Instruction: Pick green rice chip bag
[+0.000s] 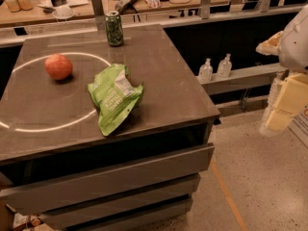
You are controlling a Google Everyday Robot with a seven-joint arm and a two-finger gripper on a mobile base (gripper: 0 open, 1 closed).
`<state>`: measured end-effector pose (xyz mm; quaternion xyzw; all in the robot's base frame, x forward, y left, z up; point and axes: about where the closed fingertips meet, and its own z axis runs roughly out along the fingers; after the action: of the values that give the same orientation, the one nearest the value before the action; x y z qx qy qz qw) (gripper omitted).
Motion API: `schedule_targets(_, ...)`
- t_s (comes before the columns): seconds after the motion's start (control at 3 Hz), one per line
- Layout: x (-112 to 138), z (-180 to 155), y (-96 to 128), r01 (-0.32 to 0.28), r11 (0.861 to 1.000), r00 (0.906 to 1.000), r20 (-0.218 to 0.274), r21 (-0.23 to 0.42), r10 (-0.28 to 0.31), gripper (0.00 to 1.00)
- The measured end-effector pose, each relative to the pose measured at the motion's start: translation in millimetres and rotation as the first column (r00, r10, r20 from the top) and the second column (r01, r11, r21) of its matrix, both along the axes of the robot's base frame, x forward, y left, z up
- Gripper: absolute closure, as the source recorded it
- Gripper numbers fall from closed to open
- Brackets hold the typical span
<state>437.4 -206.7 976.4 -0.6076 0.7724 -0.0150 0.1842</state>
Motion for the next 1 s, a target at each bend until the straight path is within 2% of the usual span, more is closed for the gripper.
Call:
schedule_targets(0.33, 4, -15, 23, -0.059, 0.983, 0.997, 0.06, 0.175, 0.049, 0.0)
schedule_targets(0.67, 8, -23, 72, -0.099, 0.928, 0.9921, 0.108, 0.358, 0.064, 0.0)
schedule_targets(1.0, 7, -12, 125, -0.084, 0.845, 0.9928, 0.117, 0.529, 0.026, 0.0)
